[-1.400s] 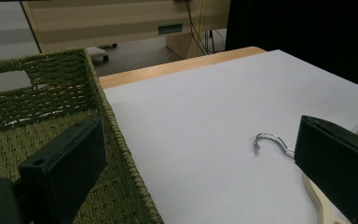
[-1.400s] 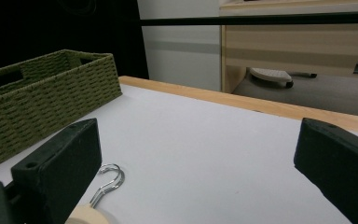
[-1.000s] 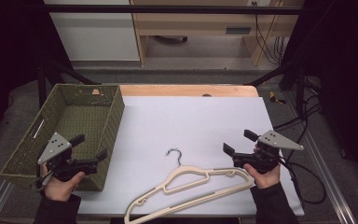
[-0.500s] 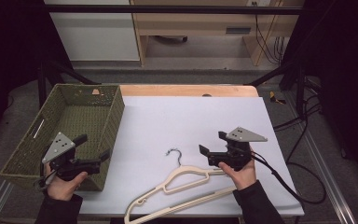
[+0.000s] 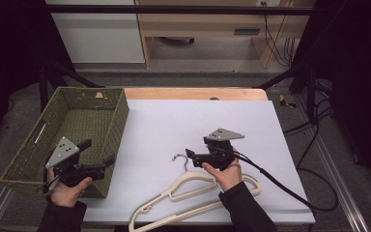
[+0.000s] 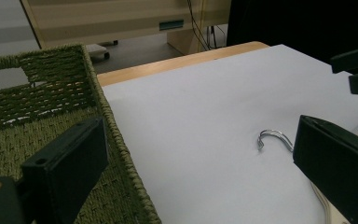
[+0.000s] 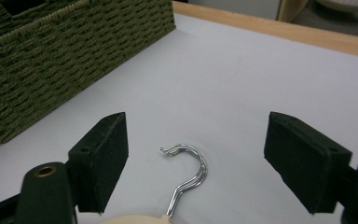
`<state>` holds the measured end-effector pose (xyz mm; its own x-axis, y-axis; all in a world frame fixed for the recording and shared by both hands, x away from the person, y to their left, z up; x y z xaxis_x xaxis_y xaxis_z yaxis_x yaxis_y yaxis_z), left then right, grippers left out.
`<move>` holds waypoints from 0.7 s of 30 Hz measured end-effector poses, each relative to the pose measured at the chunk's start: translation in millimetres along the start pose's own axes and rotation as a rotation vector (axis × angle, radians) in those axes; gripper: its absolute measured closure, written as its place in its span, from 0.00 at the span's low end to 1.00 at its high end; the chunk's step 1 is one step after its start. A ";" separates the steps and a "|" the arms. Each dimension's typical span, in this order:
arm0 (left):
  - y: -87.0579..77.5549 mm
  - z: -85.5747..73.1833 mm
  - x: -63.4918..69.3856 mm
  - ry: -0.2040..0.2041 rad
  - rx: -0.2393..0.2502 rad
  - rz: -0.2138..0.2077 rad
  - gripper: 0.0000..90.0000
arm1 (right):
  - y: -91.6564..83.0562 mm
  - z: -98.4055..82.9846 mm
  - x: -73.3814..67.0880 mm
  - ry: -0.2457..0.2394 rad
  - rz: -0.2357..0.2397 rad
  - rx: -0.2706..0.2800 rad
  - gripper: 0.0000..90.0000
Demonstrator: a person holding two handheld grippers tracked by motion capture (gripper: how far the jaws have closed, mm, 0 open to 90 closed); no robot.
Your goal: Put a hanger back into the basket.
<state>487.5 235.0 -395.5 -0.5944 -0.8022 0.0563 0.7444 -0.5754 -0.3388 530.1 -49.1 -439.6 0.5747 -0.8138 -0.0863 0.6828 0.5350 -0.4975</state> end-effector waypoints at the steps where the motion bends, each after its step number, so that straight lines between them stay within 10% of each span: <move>1: 0.0 -0.2 -0.3 -0.001 0.000 0.001 0.03 | 4.2 -1.8 -0.8 0.010 0.006 -0.012 0.26; 21: 0.9 -0.8 3.3 0.008 -0.006 -0.003 0.03 | 56.0 -47.4 -17.4 -0.020 -0.048 -0.229 0.50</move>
<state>485.9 232.0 -396.4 -0.5991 -0.7991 0.0503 0.7406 -0.5770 -0.3444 537.0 -15.7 -506.9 0.5544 -0.8312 -0.0417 0.5906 0.4283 -0.6839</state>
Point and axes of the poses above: each handheld gripper's, and its own axes: y roughly forward along the jaws, z roughly out of its top, x roughly to its right, the point moved 10 cm from there along y, roughly forward along the jaws, and after that the axes turned 5 degrees about -z, right-handed, at the moved point
